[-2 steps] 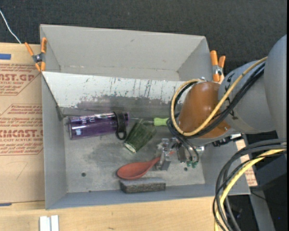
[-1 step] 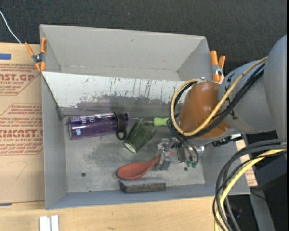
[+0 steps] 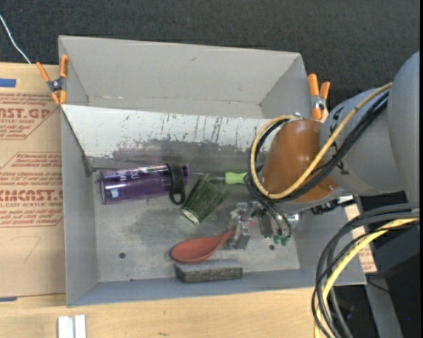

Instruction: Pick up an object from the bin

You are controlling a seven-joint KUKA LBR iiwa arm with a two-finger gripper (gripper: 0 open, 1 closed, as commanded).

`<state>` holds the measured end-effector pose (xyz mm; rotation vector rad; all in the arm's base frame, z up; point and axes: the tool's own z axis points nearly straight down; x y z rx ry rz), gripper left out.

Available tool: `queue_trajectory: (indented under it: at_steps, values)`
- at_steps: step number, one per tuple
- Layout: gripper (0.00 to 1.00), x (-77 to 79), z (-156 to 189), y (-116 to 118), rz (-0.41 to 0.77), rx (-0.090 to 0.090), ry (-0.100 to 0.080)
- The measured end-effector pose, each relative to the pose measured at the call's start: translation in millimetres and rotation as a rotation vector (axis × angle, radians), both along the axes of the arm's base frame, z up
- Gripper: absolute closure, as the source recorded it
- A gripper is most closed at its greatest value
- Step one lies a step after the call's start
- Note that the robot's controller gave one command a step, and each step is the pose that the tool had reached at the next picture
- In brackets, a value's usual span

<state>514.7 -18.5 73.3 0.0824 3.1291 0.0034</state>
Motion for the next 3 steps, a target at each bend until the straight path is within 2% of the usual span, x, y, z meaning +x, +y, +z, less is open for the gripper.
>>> queue_trajectory:
  at_steps: [1,2,3]
  values:
    - [1.0,-2.3,12.8,0.3,0.0,0.001,0.009]
    - [1.0,-0.1,38.1,0.5,0.001,0.001,-0.001]
    - [1.0,0.4,46.1,0.4,0.0,0.001,-0.002]
